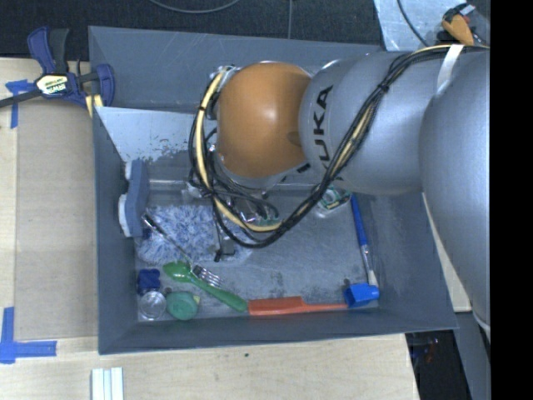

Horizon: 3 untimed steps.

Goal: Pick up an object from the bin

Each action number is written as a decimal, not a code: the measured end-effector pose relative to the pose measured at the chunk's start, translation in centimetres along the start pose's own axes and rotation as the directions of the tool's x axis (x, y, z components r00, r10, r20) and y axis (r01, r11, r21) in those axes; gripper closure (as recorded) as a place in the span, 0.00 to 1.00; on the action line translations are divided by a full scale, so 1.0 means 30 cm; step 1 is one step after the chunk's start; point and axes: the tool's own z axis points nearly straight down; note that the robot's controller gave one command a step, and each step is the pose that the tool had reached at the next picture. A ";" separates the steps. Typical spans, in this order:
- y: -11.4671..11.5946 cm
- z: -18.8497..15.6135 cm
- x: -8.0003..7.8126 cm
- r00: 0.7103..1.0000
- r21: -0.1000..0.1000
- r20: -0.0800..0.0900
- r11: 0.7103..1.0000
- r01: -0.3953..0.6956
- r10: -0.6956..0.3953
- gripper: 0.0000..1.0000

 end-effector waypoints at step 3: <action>0.146 0.273 -0.099 0.992 0.005 0.006 0.992 0.126 -0.126 0.00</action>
Offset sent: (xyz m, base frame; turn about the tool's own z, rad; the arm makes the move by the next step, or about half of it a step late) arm -0.0130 -0.0042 -0.0434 -0.0070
